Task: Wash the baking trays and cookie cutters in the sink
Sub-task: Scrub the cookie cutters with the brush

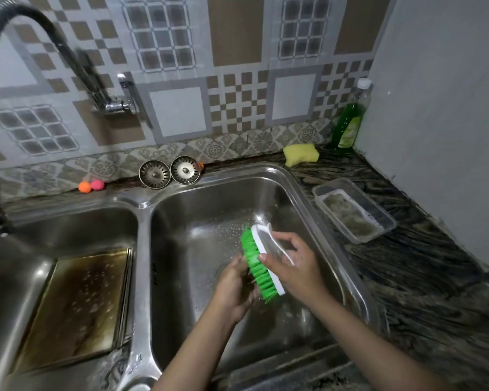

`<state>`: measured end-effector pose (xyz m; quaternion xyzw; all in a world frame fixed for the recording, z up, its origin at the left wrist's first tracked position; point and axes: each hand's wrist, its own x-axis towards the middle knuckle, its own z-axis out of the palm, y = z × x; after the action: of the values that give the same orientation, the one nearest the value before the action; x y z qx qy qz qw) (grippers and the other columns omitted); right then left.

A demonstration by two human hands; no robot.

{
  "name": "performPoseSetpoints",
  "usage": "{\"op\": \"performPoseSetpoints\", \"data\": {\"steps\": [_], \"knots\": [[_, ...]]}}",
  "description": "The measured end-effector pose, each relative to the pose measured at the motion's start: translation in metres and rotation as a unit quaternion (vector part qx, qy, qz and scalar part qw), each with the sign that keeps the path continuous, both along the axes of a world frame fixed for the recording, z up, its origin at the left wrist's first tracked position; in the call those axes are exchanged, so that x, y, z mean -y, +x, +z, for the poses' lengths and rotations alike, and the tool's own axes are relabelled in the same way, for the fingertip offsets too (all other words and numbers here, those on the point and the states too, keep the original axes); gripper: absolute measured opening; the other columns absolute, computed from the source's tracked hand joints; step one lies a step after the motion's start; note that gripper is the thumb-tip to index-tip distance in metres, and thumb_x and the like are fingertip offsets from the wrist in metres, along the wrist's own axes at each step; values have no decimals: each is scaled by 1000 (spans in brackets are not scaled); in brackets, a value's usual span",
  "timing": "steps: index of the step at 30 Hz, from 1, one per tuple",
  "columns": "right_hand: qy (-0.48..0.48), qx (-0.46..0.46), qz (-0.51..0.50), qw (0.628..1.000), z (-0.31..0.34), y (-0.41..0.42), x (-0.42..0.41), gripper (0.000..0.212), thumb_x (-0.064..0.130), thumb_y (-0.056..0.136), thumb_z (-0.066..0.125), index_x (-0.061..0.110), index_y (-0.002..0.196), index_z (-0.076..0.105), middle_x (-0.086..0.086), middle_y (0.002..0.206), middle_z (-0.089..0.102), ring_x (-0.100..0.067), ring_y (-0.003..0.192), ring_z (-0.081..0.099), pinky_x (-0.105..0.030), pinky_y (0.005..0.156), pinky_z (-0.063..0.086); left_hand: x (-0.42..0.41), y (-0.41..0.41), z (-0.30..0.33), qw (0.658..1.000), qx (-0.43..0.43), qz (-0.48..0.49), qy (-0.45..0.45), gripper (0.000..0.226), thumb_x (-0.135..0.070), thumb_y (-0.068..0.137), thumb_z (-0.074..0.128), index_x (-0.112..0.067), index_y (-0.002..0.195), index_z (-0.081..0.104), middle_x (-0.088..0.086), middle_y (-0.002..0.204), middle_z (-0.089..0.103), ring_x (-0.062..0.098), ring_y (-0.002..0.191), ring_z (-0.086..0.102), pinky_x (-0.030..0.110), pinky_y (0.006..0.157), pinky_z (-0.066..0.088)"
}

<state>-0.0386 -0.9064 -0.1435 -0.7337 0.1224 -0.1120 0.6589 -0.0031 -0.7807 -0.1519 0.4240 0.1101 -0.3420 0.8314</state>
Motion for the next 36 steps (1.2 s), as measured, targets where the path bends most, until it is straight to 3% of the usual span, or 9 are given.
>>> {"op": "performPoseSetpoints", "data": {"steps": [4,6,13,17,21,26,29,33,36], "knots": [[-93,-37,16,995,-23,4,-5,39,36,66,83,45,97,61,13,111,65,-9,103,62,-29,82,54,-23,-16,-10,999,-37,27,-3,21,-16,87,49,-13,99,66,10,86,72,20,71,69,35,59,60],[-134,-65,4,989,-27,8,-1,41,29,70,83,37,103,61,7,111,64,-13,102,61,-22,73,51,-34,-18,-9,999,-36,28,28,19,-15,96,43,-14,102,61,7,83,73,17,67,70,30,54,57],[12,16,-30,999,-3,-1,-32,44,28,62,85,27,101,65,0,105,70,-16,95,68,-37,83,55,-38,-13,-3,997,5,38,65,20,-14,92,50,-13,109,60,14,91,66,25,76,63,36,69,53],[-24,40,-28,999,-13,-13,-36,47,37,66,81,31,109,62,6,113,67,-16,105,64,-41,89,54,-38,-16,2,998,44,34,31,23,-11,93,48,-9,112,61,14,93,66,24,77,62,36,70,51],[-126,1,-43,991,-4,-8,-12,45,26,70,83,33,108,58,8,112,64,-15,101,62,-24,76,53,-53,-12,4,987,125,24,100,27,-10,91,56,-12,117,62,9,95,67,19,78,62,33,71,48],[11,24,-32,999,15,3,-4,44,22,69,84,30,105,62,-8,101,72,-22,88,71,-39,73,59,-65,-4,6,911,285,-60,292,67,-24,63,82,-19,125,60,0,88,66,3,75,61,27,81,54],[17,-2,32,999,11,2,-9,46,33,59,85,34,102,66,-9,102,72,-27,91,71,-41,74,59,-68,-3,12,892,316,-38,320,61,-7,67,82,-21,121,57,-5,81,61,-7,62,58,13,66,49],[82,-38,16,996,-5,-10,-26,41,25,63,86,30,101,68,-11,106,71,-26,92,71,-42,75,59,-68,-6,14,935,262,58,234,54,7,71,75,-11,118,54,-7,65,62,-1,59,59,18,60,51],[158,-39,-49,985,-8,-18,-42,38,13,72,81,19,106,65,-11,103,71,-28,89,71,-46,78,58,-58,-17,11,954,192,121,197,34,-3,80,70,-11,112,60,-2,80,72,4,71,67,23,62,52]]}}
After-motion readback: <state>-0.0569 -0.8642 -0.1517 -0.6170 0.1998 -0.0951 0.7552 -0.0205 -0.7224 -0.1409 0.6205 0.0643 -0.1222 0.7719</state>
